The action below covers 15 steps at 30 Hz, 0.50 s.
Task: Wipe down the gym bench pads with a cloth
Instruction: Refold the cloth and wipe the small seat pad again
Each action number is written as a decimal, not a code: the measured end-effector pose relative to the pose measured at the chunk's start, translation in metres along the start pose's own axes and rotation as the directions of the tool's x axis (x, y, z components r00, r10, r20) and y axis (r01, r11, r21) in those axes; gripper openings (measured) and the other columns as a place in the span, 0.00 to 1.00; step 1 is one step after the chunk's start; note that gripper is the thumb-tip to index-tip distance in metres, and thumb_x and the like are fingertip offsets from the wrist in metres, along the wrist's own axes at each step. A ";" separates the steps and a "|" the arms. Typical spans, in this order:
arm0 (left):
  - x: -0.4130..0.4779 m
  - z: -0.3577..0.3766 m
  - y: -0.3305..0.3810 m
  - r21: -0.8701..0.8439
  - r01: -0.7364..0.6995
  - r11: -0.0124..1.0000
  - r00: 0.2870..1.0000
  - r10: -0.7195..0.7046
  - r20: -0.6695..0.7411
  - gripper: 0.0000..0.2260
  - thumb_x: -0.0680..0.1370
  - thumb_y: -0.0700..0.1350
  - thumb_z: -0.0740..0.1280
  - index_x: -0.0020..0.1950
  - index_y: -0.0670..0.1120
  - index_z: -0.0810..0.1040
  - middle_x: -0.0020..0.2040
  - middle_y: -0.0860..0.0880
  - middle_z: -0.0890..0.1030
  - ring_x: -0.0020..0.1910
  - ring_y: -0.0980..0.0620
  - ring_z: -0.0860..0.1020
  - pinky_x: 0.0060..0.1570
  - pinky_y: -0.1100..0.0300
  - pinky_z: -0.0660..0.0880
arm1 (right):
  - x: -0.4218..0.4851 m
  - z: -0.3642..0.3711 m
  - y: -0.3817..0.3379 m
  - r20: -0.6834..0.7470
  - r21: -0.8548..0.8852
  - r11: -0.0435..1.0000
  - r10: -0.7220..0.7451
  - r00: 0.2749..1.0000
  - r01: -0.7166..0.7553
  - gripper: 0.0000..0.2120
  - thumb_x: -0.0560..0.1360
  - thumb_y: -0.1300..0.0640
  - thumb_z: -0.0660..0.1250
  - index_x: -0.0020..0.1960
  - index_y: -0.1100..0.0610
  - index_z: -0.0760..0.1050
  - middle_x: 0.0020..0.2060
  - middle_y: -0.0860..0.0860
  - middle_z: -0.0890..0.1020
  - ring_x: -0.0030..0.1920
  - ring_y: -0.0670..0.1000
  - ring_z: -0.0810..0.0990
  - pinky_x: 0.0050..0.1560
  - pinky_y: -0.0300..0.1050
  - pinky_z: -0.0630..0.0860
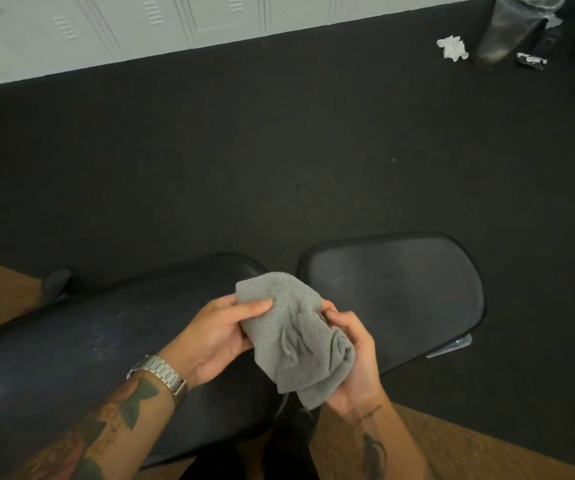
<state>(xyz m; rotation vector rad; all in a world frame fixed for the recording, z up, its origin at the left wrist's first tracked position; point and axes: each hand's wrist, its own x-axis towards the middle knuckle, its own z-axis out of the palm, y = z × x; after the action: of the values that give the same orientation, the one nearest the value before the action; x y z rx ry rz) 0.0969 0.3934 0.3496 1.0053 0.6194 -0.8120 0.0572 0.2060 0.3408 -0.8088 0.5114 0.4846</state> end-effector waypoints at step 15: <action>-0.021 0.000 0.057 0.585 -0.455 0.672 0.856 0.512 0.077 0.10 0.72 0.43 0.74 0.53 0.50 0.83 0.49 0.46 0.85 0.50 0.47 0.83 0.51 0.46 0.81 | 0.039 0.029 -0.048 0.125 -0.378 0.923 -0.032 0.992 0.077 0.27 0.72 0.67 0.71 0.69 0.56 0.69 0.54 0.62 0.84 0.55 0.58 0.83 0.57 0.51 0.80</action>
<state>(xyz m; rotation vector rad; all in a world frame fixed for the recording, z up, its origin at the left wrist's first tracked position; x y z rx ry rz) 0.1322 0.4168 0.3929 1.7034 0.1331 -0.4713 0.1229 0.2081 0.3607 -1.1595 0.2861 0.5859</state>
